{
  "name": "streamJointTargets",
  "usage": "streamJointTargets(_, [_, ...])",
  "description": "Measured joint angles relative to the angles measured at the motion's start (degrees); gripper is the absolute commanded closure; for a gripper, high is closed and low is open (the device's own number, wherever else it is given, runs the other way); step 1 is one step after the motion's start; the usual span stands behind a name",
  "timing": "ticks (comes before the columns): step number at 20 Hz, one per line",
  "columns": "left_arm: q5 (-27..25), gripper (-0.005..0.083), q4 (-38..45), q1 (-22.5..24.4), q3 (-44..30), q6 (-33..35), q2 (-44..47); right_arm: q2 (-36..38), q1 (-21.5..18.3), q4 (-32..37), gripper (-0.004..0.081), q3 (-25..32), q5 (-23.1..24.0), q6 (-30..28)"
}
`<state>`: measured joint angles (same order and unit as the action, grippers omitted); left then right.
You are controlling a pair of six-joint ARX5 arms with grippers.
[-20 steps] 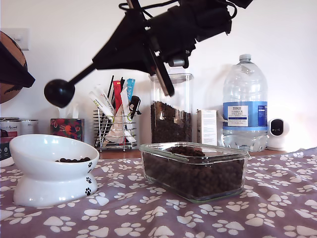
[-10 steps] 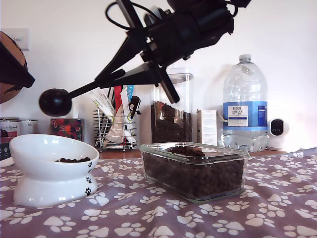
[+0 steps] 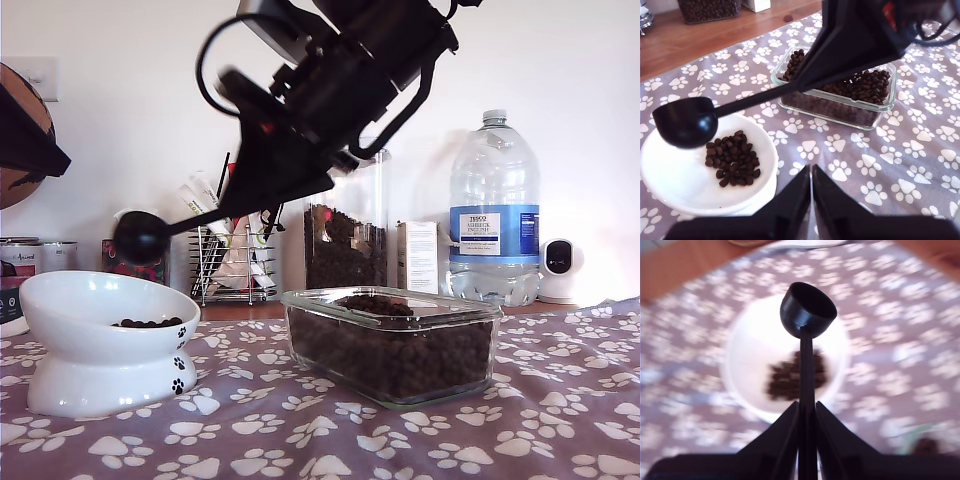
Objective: Measure one spoon of cat food and pour it into the food bowl
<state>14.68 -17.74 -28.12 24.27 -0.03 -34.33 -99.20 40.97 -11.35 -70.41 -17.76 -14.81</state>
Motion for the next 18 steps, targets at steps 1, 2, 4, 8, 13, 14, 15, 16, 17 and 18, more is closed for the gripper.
streamJointTargets(1, [0.0,0.0793,0.0,0.0,0.0,0.0,0.0,0.1,0.0,0.4,0.0783,0.0,2.4,-3.4])
streamJointTargets(2, [0.0,0.0794,0.0,0.0,0.0,0.0,0.0,0.3,0.0,0.9,0.0783,0.0,4.7,-7.0])
streamJointTargets(4, [0.0,0.0794,0.0,0.0,0.0,0.0,0.0,1.0,0.3,2.3,0.0783,0.0,8.9,-13.1])
streamJointTargets(8, [0.0,0.0794,0.0,0.0,0.0,0.0,0.0,3.8,0.7,4.4,0.0783,0.0,15.3,-17.6])
streamJointTargets(13, [0.0,0.0794,0.0,0.0,0.0,0.0,0.0,6.9,0.5,2.5,0.0783,0.0,20.9,-13.4])
streamJointTargets(14, [0.0,0.0794,0.0,0.0,0.0,0.0,0.0,7.5,0.0,1.9,0.0783,0.0,21.2,-11.2])
streamJointTargets(15, [0.0,0.0794,0.0,0.0,0.0,0.0,0.0,8.5,-0.5,1.2,0.0783,0.3,21.2,-8.9])
streamJointTargets(16, [0.0,0.0794,0.0,0.0,0.0,0.0,0.0,10.2,-1.0,0.7,0.0783,1.1,21.2,-6.6])
streamJointTargets(17, [0.0,0.0794,0.0,0.0,0.0,0.0,0.0,12.4,-1.8,0.0,0.0783,2.5,21.2,-4.3])
streamJointTargets(18, [0.0,0.0794,0.0,0.0,0.0,0.0,0.0,14.6,-2.8,-0.8,0.0783,4.0,21.2,-2.2])
